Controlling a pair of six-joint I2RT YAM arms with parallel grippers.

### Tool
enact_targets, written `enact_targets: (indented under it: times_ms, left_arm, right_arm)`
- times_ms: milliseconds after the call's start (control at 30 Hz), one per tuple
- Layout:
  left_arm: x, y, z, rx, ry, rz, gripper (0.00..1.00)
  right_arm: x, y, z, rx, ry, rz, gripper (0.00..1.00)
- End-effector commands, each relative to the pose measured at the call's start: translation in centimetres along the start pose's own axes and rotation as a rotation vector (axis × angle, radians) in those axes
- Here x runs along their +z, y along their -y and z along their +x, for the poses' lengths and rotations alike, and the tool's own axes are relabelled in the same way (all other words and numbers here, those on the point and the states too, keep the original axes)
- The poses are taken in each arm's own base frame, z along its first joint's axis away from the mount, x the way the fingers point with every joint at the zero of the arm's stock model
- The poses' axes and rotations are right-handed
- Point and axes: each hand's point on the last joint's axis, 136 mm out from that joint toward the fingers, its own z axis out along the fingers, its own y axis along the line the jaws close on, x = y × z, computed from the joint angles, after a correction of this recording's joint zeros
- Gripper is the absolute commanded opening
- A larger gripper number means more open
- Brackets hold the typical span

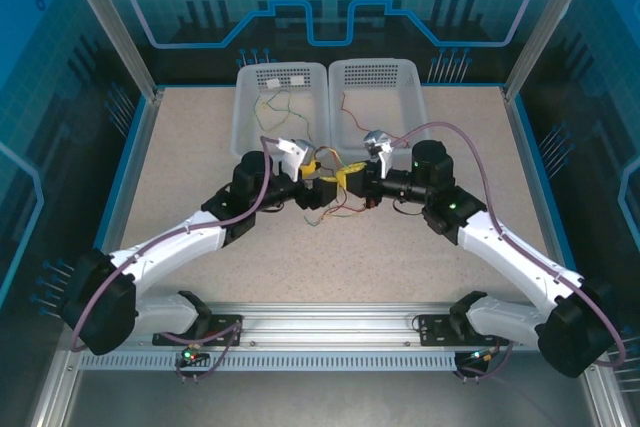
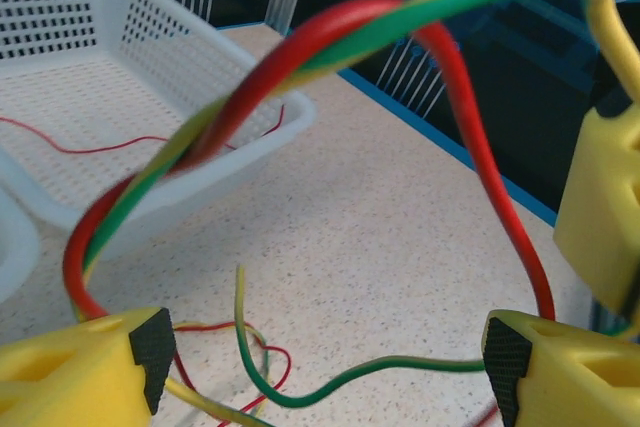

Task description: Untangle the cables

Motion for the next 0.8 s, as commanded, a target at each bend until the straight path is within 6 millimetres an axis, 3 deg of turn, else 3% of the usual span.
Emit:
enact_targets:
  times_ms: [0, 100, 200, 333, 467, 500, 700, 767]
  left_arm:
    - [-0.3, 2.1, -3.1, 0.062, 0.098, 0.083, 0.82]
    - [-0.4, 2.7, -3.4, 0.058, 0.107, 0.113, 0.79]
    - [-0.5, 2.9, -3.7, 0.052, 0.125, 0.122, 0.65]
    - [-0.8, 1.8, -3.3, 0.041, 0.130, 0.059, 0.60]
    - [-2.5, -0.1, -3.2, 0.038, 0.171, -0.054, 0.32]
    - [-3.0, -0.6, -3.3, 0.033, 0.182, -0.078, 0.29]
    - [-7.0, -2.8, -3.8, 0.007, 0.268, -0.147, 0.36]
    - [-7.6, -3.3, -3.6, 0.012, 0.270, -0.170, 0.49]
  right_arm:
    - [0.2, -2.5, -1.8, -0.092, 0.035, -0.104, 0.00]
    - [0.5, -2.5, -1.5, -0.091, 0.031, -0.113, 0.00]
    - [0.7, -2.2, -1.6, -0.088, 0.030, -0.098, 0.00]
    - [-0.3, -2.9, -2.2, -0.128, 0.069, -0.109, 0.00]
    - [-1.6, -2.7, -2.7, -0.144, 0.060, -0.073, 0.00]
    - [-2.0, -2.6, -2.7, -0.145, 0.058, -0.067, 0.00]
    - [-4.2, -1.8, -3.5, -0.135, 0.074, -0.048, 0.00]
    - [-4.8, -2.5, -3.7, -0.145, 0.078, -0.101, 0.00]
